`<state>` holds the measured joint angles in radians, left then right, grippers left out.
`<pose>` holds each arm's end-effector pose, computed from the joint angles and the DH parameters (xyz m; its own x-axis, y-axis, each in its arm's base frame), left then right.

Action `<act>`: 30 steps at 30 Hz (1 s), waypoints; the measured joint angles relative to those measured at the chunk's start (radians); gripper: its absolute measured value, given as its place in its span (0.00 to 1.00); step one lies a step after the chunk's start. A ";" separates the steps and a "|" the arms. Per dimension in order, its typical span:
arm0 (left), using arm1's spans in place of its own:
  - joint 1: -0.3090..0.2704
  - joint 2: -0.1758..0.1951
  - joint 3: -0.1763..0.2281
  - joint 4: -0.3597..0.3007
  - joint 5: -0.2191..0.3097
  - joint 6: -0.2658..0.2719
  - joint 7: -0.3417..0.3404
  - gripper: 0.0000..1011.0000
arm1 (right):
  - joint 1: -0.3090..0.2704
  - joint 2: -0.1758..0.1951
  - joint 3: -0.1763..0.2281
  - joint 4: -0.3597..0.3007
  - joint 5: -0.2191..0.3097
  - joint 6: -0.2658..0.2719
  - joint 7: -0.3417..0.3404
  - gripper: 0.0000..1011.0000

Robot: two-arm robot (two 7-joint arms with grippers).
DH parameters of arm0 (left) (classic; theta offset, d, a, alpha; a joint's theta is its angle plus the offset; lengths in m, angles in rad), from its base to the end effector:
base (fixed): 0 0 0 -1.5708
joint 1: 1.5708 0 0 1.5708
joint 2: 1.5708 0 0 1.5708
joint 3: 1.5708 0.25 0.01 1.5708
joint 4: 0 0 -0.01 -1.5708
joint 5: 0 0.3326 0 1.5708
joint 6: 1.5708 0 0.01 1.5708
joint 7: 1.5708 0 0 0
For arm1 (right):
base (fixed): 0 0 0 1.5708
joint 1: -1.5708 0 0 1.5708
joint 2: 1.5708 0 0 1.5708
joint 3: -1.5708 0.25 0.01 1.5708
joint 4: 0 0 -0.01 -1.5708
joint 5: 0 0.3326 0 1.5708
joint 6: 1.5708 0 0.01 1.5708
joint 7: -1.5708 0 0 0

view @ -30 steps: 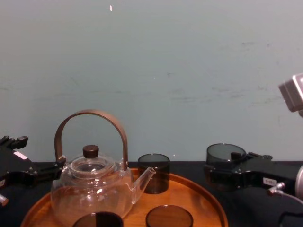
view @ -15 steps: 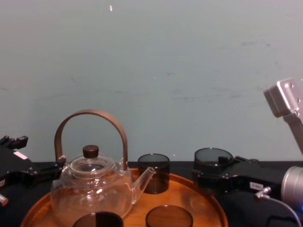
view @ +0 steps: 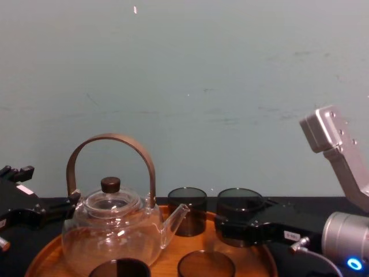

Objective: Pick up the glass from the table and place it on the tray.

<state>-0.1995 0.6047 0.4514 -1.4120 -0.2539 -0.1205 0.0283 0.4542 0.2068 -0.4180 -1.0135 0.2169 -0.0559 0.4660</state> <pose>0.3740 0.0536 -0.2746 0.2923 0.8803 0.3738 -0.9553 0.2873 0.0703 0.4423 0.0272 -0.2898 0.6614 -0.7471 0.0657 0.7440 0.6426 -0.1828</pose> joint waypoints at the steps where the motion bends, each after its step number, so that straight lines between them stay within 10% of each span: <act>1: 0.000 0.000 0.000 0.000 0.000 0.000 0.000 1.00 | 0.001 -0.001 -0.001 0.003 0.000 -0.002 0.001 0.90; 30: 0.000 0.000 0.000 0.000 0.000 0.000 0.000 1.00 | 0.040 -0.041 -0.014 0.129 -0.002 -0.070 0.027 0.90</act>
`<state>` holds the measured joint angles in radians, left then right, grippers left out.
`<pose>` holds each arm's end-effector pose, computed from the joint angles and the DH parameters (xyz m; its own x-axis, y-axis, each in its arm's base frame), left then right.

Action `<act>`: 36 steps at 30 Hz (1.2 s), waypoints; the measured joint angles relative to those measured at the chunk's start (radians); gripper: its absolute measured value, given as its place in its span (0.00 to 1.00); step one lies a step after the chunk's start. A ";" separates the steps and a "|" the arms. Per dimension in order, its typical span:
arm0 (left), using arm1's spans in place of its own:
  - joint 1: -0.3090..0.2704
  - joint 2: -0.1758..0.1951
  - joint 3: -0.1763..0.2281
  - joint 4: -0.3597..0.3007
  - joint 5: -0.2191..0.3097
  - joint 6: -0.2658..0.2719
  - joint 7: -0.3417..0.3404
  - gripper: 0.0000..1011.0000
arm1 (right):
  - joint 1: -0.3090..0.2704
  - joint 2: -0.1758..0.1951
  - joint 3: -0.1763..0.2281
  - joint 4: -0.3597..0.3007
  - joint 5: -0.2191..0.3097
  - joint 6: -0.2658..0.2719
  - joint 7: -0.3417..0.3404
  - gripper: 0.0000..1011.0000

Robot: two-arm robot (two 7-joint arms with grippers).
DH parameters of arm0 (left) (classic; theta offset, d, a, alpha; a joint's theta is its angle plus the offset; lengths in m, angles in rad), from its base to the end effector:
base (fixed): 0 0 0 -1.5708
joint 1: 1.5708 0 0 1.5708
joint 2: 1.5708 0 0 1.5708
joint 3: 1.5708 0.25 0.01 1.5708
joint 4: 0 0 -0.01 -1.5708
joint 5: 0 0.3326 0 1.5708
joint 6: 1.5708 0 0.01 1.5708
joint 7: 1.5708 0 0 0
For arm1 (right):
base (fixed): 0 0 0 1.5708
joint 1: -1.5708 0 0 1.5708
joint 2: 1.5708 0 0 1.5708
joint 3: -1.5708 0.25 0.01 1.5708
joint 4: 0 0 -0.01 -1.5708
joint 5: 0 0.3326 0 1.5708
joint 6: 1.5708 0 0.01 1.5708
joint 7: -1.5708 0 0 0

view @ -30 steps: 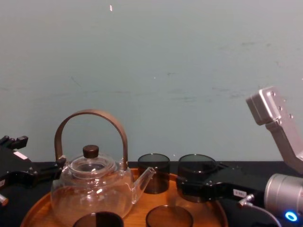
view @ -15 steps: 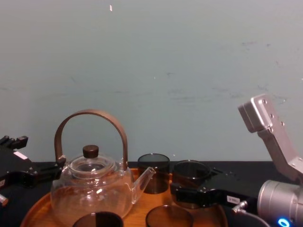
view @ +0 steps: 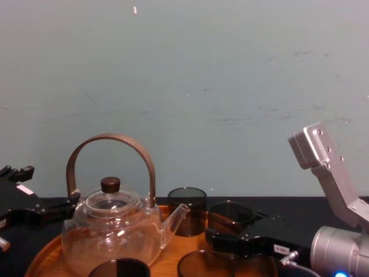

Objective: Pick up the glass from the table and place it on the tray.

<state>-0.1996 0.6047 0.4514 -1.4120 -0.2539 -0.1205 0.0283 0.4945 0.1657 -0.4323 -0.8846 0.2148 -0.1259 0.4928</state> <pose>0.3741 0.0536 -0.2745 0.2922 0.8803 0.3738 -0.9553 0.2873 0.0702 0.4460 0.0329 -0.3115 0.6799 -0.7317 0.0475 0.7257 0.6623 -0.1862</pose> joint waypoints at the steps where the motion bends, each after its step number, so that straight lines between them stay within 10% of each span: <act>1: 0.000 0.000 0.000 0.000 0.000 0.000 0.000 1.00 | 0.001 -0.001 0.000 0.002 0.000 -0.001 0.001 0.90; 36: 0.000 0.000 0.000 0.000 0.000 0.000 0.000 1.00 | 0.015 -0.012 -0.005 0.040 -0.008 -0.006 0.005 0.99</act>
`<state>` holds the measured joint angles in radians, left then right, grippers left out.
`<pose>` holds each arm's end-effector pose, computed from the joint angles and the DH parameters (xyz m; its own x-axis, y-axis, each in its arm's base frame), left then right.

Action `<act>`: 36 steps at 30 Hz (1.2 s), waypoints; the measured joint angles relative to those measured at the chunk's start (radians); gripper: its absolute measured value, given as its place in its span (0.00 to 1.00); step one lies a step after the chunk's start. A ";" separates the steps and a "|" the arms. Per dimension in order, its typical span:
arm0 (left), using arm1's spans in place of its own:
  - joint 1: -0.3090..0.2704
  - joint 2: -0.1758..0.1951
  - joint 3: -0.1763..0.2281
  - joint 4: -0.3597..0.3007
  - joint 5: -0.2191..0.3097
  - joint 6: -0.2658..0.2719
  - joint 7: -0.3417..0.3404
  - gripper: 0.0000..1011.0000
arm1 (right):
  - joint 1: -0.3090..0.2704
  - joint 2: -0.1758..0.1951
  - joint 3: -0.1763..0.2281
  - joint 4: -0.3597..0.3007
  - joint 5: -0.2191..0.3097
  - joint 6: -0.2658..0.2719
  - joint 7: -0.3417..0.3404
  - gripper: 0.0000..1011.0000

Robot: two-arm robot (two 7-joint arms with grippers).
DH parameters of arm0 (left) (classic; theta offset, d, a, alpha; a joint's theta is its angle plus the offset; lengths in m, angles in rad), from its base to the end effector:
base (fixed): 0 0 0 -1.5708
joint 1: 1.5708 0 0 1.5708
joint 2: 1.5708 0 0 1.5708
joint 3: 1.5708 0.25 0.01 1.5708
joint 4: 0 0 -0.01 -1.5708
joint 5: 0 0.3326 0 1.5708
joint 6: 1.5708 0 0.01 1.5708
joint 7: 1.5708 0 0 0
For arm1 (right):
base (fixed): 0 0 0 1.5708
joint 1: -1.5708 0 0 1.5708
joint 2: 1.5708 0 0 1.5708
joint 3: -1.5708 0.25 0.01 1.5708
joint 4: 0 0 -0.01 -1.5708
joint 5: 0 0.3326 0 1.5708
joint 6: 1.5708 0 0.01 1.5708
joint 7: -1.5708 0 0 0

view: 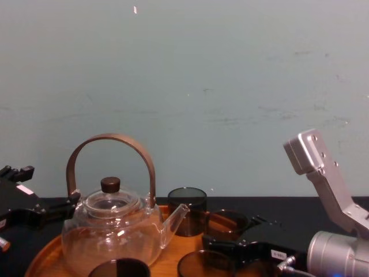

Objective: Pick up the glass from the table and place it on the tray.

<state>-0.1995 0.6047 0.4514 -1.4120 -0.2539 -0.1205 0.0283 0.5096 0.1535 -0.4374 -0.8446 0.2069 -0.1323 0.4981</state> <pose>0.3740 0.0536 -0.2746 0.2923 0.8803 0.3738 -0.9553 0.2873 0.0703 0.4475 0.0347 -0.3171 0.6845 -0.7277 0.0440 0.7194 0.6644 -0.2027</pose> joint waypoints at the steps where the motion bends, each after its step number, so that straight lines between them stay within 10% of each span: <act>1: 0.000 0.000 0.000 0.000 0.000 0.000 0.000 1.00 | 0.000 0.000 0.000 0.000 0.000 0.000 0.000 0.99; 3: 0.000 0.000 0.000 0.000 0.000 0.000 0.000 1.00 | -0.001 0.000 0.002 -0.002 0.003 0.002 0.002 0.99; 4: 0.000 0.000 0.000 0.000 0.000 0.000 0.000 1.00 | -0.085 0.061 0.010 -0.157 0.010 0.105 -0.020 0.99; 36: 0.000 0.000 0.000 0.000 0.000 0.000 0.000 1.00 | -0.179 0.131 0.035 -0.314 0.035 0.115 -0.039 0.99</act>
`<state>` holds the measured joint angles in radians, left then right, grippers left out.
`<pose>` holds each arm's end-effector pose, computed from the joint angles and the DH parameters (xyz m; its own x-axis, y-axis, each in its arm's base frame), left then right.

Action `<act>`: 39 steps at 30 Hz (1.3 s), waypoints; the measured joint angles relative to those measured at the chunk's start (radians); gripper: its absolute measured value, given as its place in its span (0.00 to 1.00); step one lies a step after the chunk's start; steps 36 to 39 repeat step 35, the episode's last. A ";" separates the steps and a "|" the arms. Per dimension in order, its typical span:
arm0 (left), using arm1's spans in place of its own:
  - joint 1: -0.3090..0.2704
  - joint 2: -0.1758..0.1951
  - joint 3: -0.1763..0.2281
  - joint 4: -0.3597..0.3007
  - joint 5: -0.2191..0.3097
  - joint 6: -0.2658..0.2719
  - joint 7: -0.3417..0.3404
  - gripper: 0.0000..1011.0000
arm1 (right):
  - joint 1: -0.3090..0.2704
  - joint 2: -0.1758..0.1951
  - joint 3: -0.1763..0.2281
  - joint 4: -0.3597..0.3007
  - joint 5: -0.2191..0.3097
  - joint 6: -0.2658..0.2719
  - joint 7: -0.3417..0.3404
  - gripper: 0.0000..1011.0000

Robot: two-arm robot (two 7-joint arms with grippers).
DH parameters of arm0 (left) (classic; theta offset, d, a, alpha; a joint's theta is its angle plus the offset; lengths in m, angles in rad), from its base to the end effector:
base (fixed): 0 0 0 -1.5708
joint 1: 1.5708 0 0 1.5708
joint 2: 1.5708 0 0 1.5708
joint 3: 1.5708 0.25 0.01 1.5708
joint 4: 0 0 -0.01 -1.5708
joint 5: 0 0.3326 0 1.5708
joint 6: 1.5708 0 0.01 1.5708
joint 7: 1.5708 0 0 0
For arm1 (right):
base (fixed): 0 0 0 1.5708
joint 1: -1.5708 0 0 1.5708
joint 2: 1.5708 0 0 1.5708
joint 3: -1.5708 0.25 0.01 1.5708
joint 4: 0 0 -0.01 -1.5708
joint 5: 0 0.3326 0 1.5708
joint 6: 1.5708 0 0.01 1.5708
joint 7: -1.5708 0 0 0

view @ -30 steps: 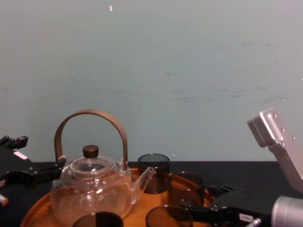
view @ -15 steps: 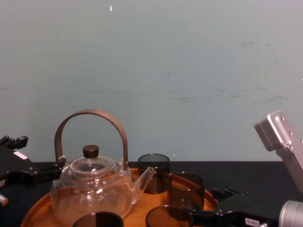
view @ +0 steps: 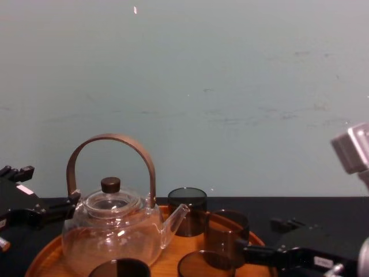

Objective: Pick up the glass from the table and place it on the tray.

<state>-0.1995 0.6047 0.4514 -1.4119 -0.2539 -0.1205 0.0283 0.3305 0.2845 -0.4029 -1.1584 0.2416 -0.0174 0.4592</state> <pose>0.3740 0.0537 -0.2746 0.2923 0.8803 0.3738 -0.9553 0.2873 0.0704 0.4133 0.0091 -0.2976 0.6574 -0.7516 0.0534 0.7427 0.6343 -0.2147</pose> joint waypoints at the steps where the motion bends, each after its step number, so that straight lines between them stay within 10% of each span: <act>1: 0.000 0.000 0.000 0.000 0.000 0.000 0.000 1.00 | -0.010 0.008 0.007 -0.017 0.004 0.004 -0.005 0.99; 21: 0.000 0.000 0.000 0.000 0.000 0.000 0.000 1.00 | -0.107 0.077 0.146 -0.127 0.039 0.017 -0.122 0.99; 39: 0.000 0.000 0.000 0.000 0.000 0.000 0.000 1.00 | -0.103 0.078 0.138 -0.126 0.038 0.017 -0.114 0.99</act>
